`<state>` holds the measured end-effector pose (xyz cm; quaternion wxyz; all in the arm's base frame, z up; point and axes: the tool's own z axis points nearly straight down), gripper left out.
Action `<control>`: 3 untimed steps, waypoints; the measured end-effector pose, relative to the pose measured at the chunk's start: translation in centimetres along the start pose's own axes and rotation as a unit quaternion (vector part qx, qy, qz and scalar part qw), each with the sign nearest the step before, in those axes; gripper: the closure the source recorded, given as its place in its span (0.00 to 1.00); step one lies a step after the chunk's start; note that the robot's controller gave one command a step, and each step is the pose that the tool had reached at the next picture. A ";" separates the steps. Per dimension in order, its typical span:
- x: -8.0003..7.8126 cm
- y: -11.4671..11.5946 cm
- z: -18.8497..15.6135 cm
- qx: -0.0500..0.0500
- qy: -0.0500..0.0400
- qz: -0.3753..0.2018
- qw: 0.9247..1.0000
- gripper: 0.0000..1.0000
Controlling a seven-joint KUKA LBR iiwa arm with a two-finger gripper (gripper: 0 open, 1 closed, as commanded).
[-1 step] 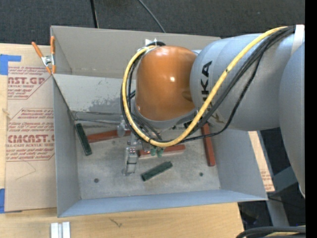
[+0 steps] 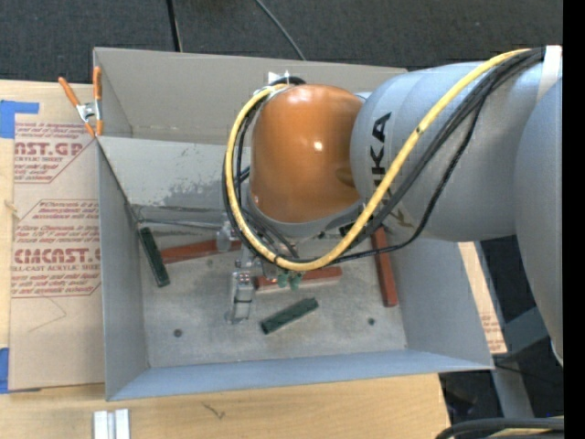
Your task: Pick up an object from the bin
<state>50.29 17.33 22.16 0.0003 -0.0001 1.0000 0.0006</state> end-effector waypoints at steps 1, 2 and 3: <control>-3.6 -5.1 1.8 -0.001 -0.002 -0.002 1.000 0.00; -2.8 -6.2 7.8 0.001 -0.003 -0.001 1.000 0.00; -0.4 -5.0 14.4 0.000 0.000 -0.006 1.000 0.00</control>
Offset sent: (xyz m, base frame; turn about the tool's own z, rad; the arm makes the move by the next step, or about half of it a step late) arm 0.0028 -0.0494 -0.1439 -0.0122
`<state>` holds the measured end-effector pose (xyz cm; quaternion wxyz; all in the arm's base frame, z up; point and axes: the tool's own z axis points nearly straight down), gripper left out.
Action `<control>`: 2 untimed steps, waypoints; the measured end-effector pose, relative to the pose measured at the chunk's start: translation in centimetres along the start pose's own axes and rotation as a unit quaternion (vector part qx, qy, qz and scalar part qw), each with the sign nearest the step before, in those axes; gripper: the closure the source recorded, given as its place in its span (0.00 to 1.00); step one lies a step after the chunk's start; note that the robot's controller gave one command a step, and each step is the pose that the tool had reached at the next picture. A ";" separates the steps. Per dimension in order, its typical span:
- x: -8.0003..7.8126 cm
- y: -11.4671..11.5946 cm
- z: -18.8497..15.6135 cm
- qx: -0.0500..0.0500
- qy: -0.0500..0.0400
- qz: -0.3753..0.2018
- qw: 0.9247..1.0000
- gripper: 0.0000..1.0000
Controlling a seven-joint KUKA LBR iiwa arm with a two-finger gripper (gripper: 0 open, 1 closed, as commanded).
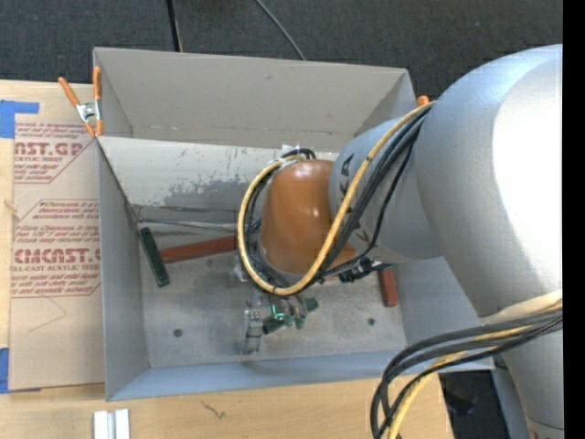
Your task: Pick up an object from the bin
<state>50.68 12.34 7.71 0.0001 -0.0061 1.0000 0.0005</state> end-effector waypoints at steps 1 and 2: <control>-2.0 -4.9 0.1 0.000 0.000 -0.016 1.000 0.00; 0.1 -7.3 0.4 0.003 -0.001 -0.061 0.998 0.00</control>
Offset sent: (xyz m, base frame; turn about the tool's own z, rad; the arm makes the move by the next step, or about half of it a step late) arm -0.0254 -0.0598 -0.0071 -0.1975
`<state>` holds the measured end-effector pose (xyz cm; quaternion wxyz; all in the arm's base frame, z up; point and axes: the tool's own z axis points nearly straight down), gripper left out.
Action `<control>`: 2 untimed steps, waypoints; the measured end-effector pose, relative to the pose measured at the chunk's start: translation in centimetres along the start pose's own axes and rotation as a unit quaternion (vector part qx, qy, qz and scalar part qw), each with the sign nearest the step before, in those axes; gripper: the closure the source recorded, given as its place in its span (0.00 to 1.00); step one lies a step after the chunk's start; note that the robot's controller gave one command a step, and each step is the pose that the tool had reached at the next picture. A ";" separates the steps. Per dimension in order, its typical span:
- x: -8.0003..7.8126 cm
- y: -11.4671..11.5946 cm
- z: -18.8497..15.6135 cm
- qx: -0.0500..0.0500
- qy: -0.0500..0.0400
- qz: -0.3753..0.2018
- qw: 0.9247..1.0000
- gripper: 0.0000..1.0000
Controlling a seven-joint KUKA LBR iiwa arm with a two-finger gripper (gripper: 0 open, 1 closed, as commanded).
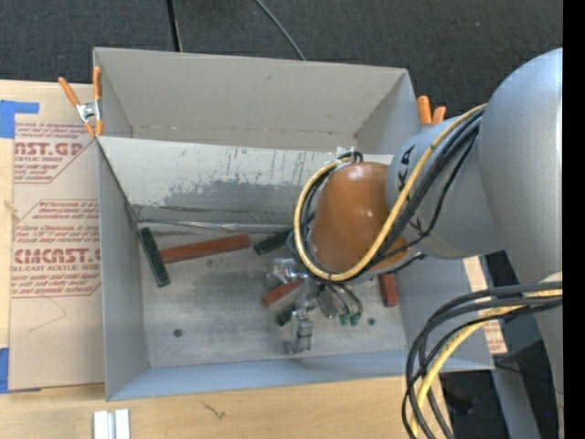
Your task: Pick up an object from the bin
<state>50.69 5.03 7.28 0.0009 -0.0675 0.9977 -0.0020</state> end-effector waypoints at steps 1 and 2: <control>-3.8 -7.3 0.3 -0.002 0.000 0.023 1.000 1.00; -3.8 -7.3 0.3 -0.002 0.000 0.023 1.000 1.00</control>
Offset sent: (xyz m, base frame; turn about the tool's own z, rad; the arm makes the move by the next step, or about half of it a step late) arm 0.0000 0.0000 0.0000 0.0000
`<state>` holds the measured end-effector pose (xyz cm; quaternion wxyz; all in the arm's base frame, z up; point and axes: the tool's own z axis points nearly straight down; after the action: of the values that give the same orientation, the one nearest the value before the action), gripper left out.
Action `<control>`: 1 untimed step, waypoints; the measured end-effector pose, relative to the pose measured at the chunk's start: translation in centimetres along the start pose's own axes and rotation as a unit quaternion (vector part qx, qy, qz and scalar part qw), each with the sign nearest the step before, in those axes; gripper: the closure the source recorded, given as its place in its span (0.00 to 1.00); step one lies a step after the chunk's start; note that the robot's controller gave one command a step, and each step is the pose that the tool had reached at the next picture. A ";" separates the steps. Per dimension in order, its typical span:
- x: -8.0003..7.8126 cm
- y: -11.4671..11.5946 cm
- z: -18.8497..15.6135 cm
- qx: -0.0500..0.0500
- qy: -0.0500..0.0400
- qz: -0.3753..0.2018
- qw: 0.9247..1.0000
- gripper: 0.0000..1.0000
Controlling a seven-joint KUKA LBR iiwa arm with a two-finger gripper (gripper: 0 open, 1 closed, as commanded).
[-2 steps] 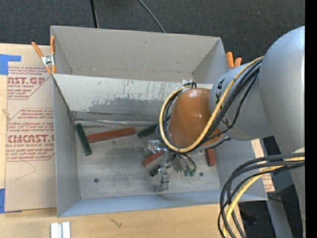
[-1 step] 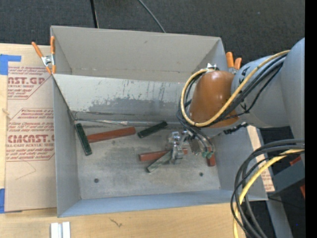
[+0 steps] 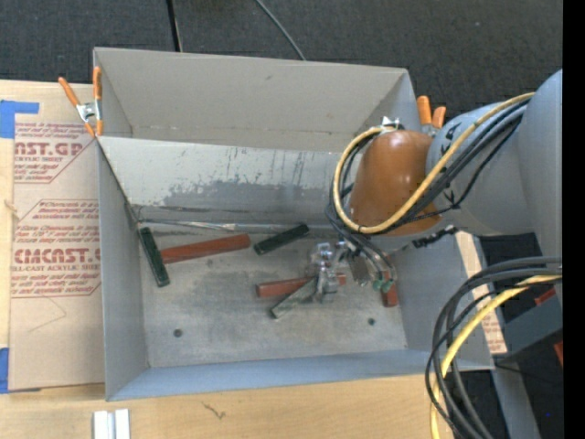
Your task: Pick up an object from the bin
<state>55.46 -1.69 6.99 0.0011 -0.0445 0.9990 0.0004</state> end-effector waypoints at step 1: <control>-1.5 -0.6 -13.6 0.000 -0.001 0.018 1.000 1.00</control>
Offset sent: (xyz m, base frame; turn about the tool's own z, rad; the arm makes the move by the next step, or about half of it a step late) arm 0.0000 0.0000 0.0000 0.0000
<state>57.00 -2.17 20.57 0.0020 -0.0263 0.9997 0.0000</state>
